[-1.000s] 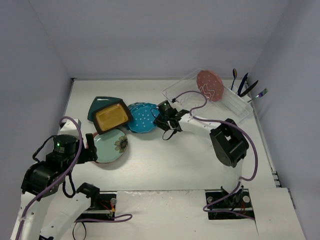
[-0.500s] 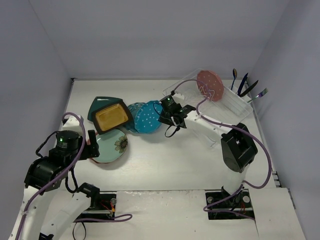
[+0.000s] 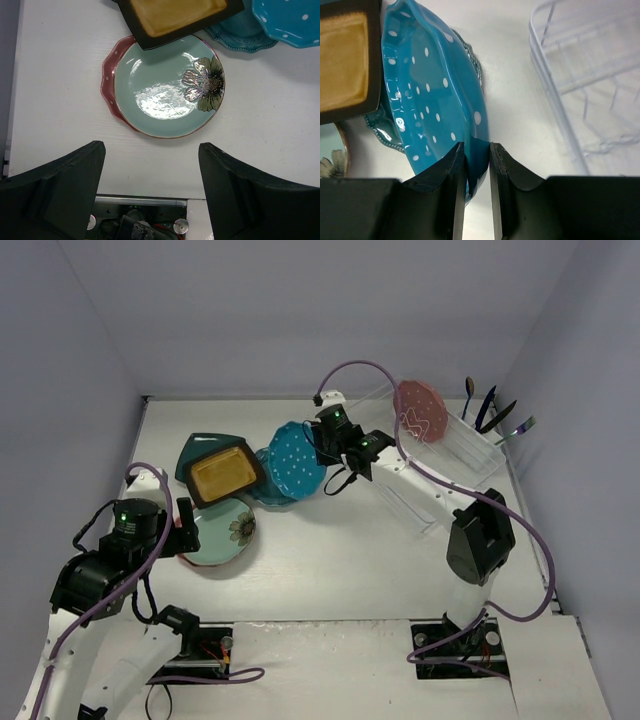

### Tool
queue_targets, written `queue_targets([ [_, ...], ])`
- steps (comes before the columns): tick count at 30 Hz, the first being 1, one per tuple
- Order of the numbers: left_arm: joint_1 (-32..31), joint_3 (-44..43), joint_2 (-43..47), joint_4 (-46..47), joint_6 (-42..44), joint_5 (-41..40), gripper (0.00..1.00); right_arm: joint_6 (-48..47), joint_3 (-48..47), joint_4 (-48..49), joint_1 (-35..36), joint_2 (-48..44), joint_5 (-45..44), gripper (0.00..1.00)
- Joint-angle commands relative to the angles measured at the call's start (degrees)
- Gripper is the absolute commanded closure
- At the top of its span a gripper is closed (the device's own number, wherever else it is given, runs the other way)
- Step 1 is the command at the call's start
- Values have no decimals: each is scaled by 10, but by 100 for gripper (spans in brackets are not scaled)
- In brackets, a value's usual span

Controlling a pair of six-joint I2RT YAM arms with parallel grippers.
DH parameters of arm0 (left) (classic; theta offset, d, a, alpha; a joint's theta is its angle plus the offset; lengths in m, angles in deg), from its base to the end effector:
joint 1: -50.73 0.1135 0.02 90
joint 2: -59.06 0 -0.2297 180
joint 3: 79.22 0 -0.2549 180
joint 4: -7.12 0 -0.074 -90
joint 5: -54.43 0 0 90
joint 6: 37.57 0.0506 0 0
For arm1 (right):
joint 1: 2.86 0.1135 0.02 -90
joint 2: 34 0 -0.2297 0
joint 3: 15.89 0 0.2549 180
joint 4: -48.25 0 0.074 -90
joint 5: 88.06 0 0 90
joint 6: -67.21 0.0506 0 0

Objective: Load the plates into the dish rack

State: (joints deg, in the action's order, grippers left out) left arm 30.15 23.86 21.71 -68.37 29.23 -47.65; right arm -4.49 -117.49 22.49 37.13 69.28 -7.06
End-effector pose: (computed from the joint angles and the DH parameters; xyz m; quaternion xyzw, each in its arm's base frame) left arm 0.1291 -0.0372 0.3428 -0.0681 0.8844 -0.0816 0.4544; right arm 0.3403 0.2752 0.2725 -0.1203 0.8445 0.1935 0.4847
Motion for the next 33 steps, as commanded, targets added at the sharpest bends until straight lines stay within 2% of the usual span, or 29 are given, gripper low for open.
queue_targets([
  [1,-2,-28,-12,29,5,-9,24,-116,-75,111,1,-77,-8,100],
  [8,-3,-31,-12,26,7,-17,24,-295,-117,160,-13,-98,-107,100],
  [19,-3,-33,-15,24,7,-28,24,-515,-102,269,-131,-127,-177,100],
  [24,-3,-34,-22,25,11,-35,24,-600,-71,339,-179,-121,-162,100],
  [33,-2,-31,-47,45,17,-42,24,-640,-60,369,-242,-78,-123,100],
])
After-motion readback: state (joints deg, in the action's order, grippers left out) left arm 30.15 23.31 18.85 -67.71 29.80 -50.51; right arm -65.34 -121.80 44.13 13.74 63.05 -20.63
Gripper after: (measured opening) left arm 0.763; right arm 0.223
